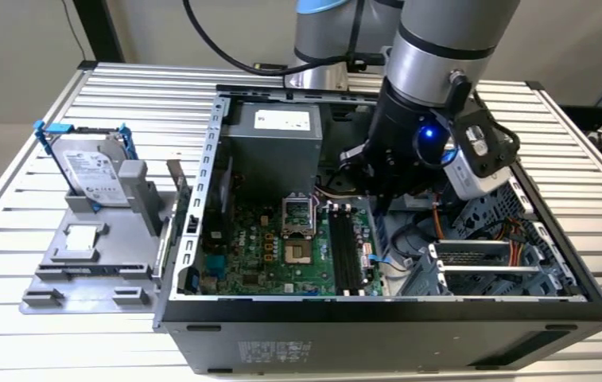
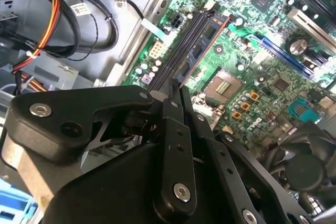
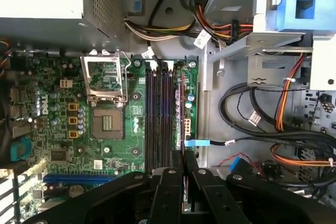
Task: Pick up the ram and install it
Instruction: 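Insert the ram into the slot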
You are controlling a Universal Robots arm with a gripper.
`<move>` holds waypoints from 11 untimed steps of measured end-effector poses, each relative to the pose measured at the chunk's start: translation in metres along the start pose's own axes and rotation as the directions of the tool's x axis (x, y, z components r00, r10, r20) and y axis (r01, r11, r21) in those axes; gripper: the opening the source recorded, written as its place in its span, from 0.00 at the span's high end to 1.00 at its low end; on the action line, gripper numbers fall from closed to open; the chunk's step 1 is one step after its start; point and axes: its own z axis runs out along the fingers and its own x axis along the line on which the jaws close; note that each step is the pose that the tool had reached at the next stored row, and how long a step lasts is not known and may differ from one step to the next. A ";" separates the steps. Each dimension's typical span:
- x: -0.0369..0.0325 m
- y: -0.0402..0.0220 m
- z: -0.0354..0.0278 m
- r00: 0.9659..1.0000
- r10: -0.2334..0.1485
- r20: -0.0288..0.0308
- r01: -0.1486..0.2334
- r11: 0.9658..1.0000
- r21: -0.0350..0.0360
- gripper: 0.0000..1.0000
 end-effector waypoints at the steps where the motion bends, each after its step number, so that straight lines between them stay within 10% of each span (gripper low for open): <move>1: 0.0001 0.0002 0.0019 1.000 0.001 -0.001 -0.001 1.000 0.000 1.00; 11: -0.0006 0.0013 0.0201 1.000 0.003 -0.002 -0.003 1.000 0.000 1.00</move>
